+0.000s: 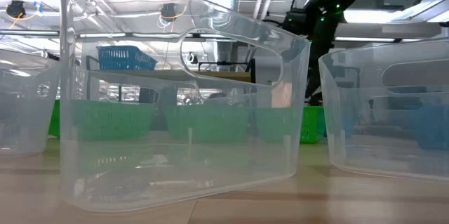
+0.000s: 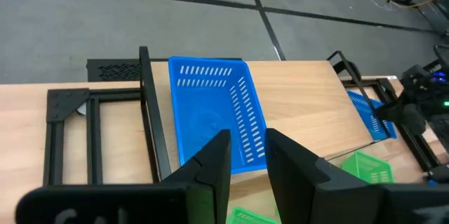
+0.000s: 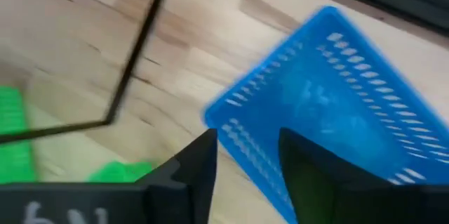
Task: Stack baskets on shelf by color
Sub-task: Stack the top blue bin on top of the other blue bin on the shelf
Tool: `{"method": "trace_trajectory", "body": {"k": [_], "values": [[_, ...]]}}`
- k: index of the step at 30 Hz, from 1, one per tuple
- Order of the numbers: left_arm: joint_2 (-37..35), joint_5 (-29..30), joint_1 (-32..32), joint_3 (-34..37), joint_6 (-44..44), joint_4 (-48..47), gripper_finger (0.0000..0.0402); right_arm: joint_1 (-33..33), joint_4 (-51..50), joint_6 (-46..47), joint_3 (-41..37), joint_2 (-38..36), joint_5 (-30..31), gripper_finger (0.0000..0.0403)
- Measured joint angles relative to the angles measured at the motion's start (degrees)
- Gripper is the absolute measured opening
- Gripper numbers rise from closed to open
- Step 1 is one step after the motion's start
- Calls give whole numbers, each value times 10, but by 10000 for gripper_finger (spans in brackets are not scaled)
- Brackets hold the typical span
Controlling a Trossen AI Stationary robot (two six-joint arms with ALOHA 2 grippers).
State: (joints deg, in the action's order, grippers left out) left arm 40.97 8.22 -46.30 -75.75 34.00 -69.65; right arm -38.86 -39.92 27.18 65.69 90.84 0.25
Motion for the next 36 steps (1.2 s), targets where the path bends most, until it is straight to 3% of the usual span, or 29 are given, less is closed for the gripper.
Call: {"method": "trace_trajectory", "body": {"k": [6, 17, 22, 28, 36], "values": [[0, -1, 0, 0, -10, 0, 75, 9, 38, 54, 0, 44, 30, 220], [0, -1, 0, 0, -27, -2, 75, 13, 47, 94, 24, 128, 31, 199], [0, -1, 0, 0, -30, -4, 75, 18, 24, 90, 43, 134, 47, 144], [0, -1, 0, 0, -30, -4, 75, 14, -20, 66, 54, 134, 51, 23], [0, -1, 0, 0, -30, -4, 75, 36, -99, 15, 65, 80, 40, 7]]}}
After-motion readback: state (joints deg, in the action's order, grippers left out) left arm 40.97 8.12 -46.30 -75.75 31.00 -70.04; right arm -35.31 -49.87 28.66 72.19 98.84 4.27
